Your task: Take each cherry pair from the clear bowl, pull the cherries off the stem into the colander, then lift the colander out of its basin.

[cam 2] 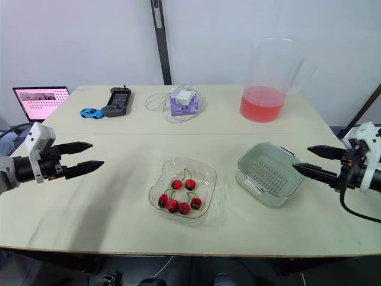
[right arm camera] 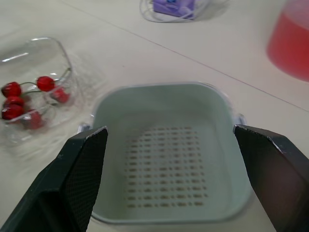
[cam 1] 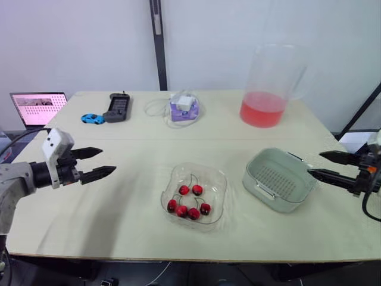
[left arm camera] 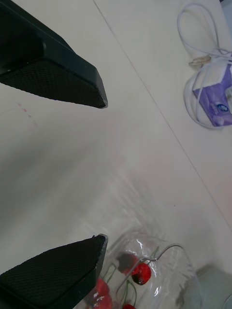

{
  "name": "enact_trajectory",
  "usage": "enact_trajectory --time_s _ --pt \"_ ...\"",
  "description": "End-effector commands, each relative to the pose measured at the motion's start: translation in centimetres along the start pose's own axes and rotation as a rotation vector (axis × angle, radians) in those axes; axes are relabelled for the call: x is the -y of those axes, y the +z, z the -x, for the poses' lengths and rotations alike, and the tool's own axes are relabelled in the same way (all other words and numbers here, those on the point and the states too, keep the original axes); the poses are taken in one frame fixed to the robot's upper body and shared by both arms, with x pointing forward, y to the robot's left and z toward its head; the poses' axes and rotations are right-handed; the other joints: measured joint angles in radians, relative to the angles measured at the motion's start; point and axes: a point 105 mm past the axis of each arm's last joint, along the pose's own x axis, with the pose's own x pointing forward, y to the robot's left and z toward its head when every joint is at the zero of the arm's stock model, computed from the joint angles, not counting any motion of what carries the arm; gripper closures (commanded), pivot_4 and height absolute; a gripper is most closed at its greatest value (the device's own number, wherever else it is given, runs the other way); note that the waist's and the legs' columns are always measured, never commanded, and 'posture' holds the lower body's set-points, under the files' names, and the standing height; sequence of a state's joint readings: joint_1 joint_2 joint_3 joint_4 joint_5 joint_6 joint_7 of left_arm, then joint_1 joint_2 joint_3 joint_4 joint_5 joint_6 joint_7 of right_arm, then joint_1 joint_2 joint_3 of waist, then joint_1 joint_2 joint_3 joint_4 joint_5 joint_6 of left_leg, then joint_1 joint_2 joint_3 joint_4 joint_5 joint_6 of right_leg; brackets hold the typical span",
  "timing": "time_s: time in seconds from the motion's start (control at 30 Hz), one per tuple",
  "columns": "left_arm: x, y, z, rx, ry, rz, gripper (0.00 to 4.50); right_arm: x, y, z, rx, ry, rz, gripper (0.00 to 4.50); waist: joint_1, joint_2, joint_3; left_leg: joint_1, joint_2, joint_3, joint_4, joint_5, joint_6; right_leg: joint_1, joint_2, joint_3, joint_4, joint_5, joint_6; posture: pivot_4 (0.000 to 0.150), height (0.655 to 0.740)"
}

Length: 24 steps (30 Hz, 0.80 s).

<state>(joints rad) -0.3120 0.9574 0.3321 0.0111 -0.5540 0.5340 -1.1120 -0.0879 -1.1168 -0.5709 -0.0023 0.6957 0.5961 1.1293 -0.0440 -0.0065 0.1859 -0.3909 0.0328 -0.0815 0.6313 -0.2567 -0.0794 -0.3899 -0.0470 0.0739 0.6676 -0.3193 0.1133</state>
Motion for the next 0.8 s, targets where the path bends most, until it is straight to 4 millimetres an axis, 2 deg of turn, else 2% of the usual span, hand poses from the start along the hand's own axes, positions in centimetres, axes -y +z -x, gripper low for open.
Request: enact_trajectory --time_s 0.03,0.43,0.53,0.67,0.73,0.8 --pt "0.0 0.6 0.0 0.023 -0.012 -0.019 0.10 0.3 1.4 1.0 0.038 -0.026 0.055 0.00 -0.002 0.000 0.000 0.000 0.000 0.000 0.000 0.000 0.000 0.000 0.000 0.000 0.000 0.000 0.000 0.150 0.7332" --pt "0.1 1.5 -0.9 0.071 -0.033 -0.035 0.10 -0.3 1.4 1.4 0.036 -0.036 0.040 0.00 0.001 0.000 0.000 0.000 0.000 0.000 0.000 0.000 0.000 0.000 0.000 0.000 0.000 0.000 0.000 0.150 0.7332" --pt "0.4 2.7 -1.7 0.130 -0.079 0.013 0.10 -1.2 1.8 0.7 0.034 -0.018 0.003 0.00 0.002 0.000 0.001 0.000 0.000 0.000 0.000 0.000 0.000 0.000 0.000 0.000 0.000 0.000 0.000 0.150 0.7332" --pt "3.1 4.1 -3.2 0.169 -0.247 -0.008 0.10 -3.5 1.5 -0.5 -0.042 0.047 0.002 0.00 0.001 0.000 0.001 0.000 0.000 0.000 0.000 0.000 0.000 0.000 0.000 0.000 0.000 0.000 0.000 0.150 0.7332" --pt "5.7 4.2 -4.3 0.159 -0.388 -0.058 0.10 -6.9 2.0 -2.5 -0.097 0.142 0.068 0.00 0.001 0.000 0.000 0.000 0.000 0.000 0.000 0.000 0.000 0.000 0.000 0.000 0.000 0.000 0.000 0.150 0.7332" --pt "7.5 3.6 -5.0 0.147 -0.463 -0.098 0.10 -8.9 2.6 -3.9 -0.119 0.181 0.147 0.00 -0.002 0.000 0.000 0.000 0.000 0.000 0.000 0.000 0.000 0.000 0.000 0.000 0.001 0.000 0.000 0.150 0.7332"
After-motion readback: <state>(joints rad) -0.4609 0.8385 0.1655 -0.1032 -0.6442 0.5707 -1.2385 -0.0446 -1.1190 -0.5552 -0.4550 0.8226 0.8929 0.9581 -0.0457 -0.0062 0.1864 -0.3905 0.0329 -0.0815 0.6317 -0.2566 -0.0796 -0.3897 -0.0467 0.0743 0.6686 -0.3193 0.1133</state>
